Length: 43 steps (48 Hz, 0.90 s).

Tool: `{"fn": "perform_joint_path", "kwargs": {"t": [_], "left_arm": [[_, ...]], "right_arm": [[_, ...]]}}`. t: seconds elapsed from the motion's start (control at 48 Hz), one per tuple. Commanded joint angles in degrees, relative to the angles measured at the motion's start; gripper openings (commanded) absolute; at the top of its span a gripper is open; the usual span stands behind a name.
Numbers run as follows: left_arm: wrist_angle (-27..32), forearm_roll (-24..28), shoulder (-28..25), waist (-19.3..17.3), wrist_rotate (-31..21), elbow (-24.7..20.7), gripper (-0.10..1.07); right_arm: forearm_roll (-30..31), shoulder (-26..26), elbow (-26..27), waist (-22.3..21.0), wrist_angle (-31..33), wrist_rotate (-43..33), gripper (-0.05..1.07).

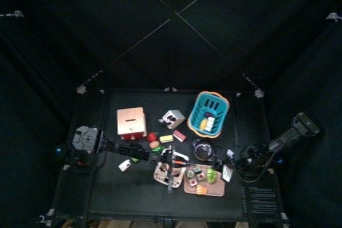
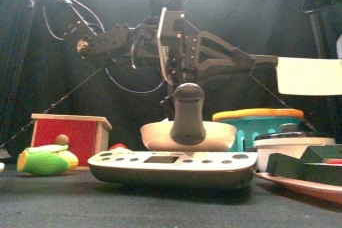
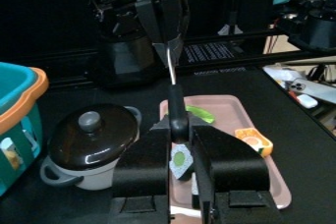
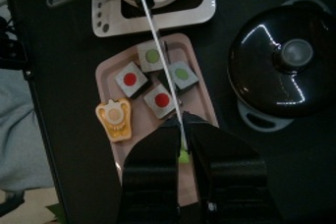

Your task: Grab cleaver with both hands

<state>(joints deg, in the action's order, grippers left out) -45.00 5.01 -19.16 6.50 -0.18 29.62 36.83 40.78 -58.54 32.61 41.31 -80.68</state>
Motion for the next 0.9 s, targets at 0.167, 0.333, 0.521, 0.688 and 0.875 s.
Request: {"fn": "perform_joint_path", "kwargs": {"t": [0.167, 0.333, 0.521, 0.688, 0.875], "left_arm": [[0.3, -2.5, -1.0, 1.8, 0.0, -2.9, 0.43], [1.1, -4.6, -2.3, 2.1, -0.1, -4.6, 0.43], [4.7, -5.4, -3.5, 2.5, 0.0, -6.6, 0.43], [7.1, -5.5, -3.8, 2.9, 0.1, -7.6, 0.43], [7.7, -5.5, -4.1, 3.0, 0.1, -7.6, 0.43]], "right_arm": [[-3.2, 0.7, 2.0, 2.7, 5.8, -0.4, 0.41], [-4.1, 0.5, 1.8, 4.5, 7.6, -0.4, 0.41], [-5.4, 0.0, 1.7, 5.8, 7.7, -0.4, 0.41], [-7.6, -1.0, 0.8, 6.8, 7.5, -0.8, 0.41], [-8.9, -2.7, 0.3, 7.1, 5.2, -0.8, 0.41]]}}
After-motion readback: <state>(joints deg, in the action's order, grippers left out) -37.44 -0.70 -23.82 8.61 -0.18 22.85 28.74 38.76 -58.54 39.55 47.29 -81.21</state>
